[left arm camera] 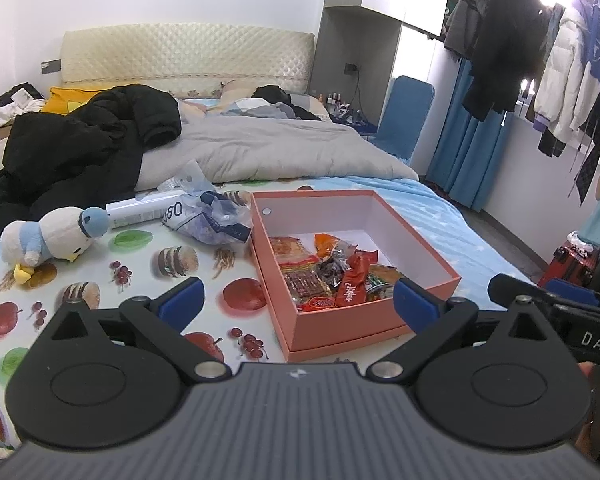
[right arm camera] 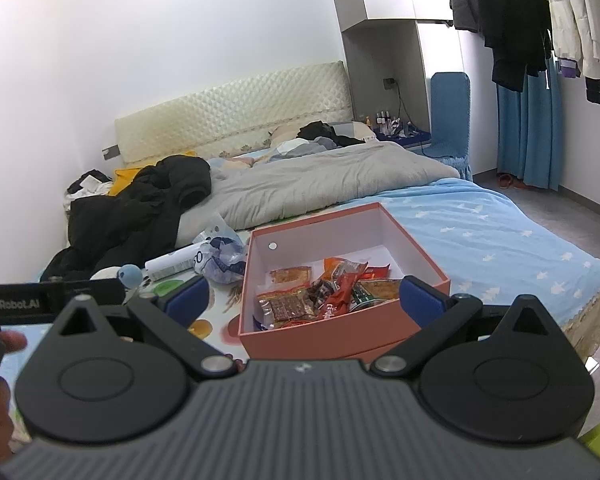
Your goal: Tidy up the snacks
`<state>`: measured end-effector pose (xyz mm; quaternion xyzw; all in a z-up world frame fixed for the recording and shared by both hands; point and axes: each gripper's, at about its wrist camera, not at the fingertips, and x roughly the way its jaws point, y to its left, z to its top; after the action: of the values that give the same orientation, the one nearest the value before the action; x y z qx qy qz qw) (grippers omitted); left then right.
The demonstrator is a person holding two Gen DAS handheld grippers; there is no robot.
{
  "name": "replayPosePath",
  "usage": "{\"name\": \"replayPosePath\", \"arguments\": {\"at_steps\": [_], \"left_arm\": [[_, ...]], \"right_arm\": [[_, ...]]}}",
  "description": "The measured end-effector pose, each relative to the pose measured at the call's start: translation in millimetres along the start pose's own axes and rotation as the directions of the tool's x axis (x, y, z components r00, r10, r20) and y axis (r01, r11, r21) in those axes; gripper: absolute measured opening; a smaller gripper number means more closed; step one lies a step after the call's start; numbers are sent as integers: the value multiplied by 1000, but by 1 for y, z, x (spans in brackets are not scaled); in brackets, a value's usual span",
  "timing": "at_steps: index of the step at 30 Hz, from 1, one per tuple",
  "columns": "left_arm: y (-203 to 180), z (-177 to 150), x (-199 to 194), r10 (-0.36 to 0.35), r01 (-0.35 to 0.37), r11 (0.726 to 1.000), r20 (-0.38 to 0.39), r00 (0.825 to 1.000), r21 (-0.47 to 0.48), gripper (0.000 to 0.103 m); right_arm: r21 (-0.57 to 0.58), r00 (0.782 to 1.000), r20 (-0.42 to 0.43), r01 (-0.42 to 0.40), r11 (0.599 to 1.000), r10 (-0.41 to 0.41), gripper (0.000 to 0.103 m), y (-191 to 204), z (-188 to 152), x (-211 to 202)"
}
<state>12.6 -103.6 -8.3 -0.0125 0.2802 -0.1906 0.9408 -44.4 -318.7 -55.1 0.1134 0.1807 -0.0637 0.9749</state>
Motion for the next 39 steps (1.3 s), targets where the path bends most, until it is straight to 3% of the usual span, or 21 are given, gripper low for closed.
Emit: {"name": "replayPosePath", "arguments": {"at_steps": [39], "left_arm": [[-3,-6,-4,-23,23,1000,2,1000,7,103]], "right_arm": [[-9,999,22,30,1000,-29,103,5,-1,-6]]}}
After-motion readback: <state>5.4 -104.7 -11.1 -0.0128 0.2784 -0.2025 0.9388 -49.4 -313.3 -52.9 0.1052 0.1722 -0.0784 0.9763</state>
